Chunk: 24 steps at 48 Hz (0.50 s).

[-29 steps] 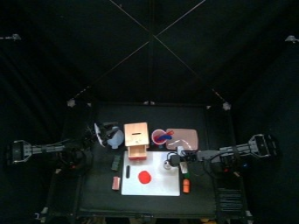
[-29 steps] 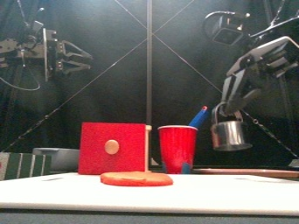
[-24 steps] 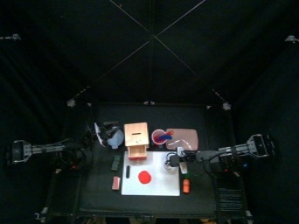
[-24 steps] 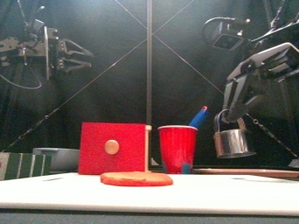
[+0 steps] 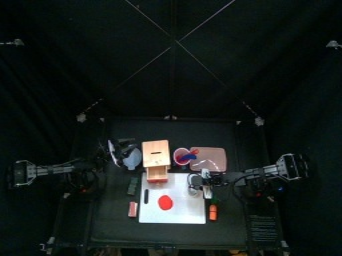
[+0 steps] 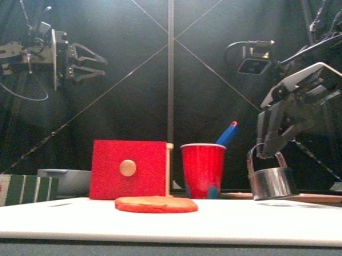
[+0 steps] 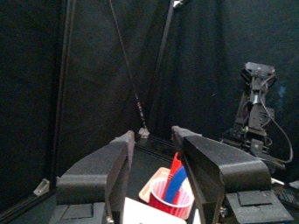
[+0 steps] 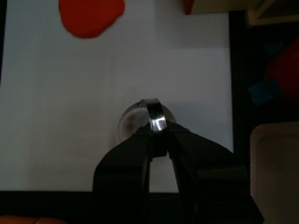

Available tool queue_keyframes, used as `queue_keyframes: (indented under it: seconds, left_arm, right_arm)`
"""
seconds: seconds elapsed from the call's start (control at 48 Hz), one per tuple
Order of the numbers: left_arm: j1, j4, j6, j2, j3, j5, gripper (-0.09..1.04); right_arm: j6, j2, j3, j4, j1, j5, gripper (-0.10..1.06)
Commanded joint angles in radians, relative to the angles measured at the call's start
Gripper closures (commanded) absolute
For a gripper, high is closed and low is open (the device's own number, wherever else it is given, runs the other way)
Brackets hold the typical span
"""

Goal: Get the cutter from the drawer then cut the dough then place the extra dough in the bowl
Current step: Shut the drawer

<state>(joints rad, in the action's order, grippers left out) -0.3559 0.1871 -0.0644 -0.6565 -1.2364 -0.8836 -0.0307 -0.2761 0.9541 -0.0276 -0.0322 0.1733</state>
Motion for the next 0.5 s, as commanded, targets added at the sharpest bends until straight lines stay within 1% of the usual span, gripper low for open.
queue_keyframes:
  seconds: [0.021, 0.146, 0.208, 0.312, 0.417, 0.5]
  left_arm:
    - [-0.020, 0.035, 0.002, 0.008, 0.002, -0.002, 0.14]
    - [-0.020, 0.054, 0.003, 0.009, -0.006, -0.002, 0.14]
    - [-0.020, 0.054, 0.005, 0.009, -0.008, -0.002, 0.14]
    - [-0.021, 0.054, 0.006, 0.009, -0.009, -0.002, 0.14]
    - [-0.028, 0.054, 0.008, 0.009, -0.003, -0.002, 0.14]
    - [-0.049, 0.055, 0.006, 0.011, 0.006, -0.002, 0.15]
  right_arm:
    - [0.002, -0.012, -0.008, 0.011, -0.015, -0.008, 0.32]
    - [0.000, -0.012, -0.009, 0.028, -0.017, -0.008, 0.24]
    - [0.000, -0.012, -0.012, 0.040, -0.017, -0.008, 0.22]
    - [0.002, -0.012, -0.025, 0.051, -0.020, -0.008, 0.22]
    - [0.002, -0.015, -0.058, 0.043, -0.018, -0.008, 0.22]
    - [0.003, -0.009, -0.112, 0.035, -0.018, -0.011, 0.22]
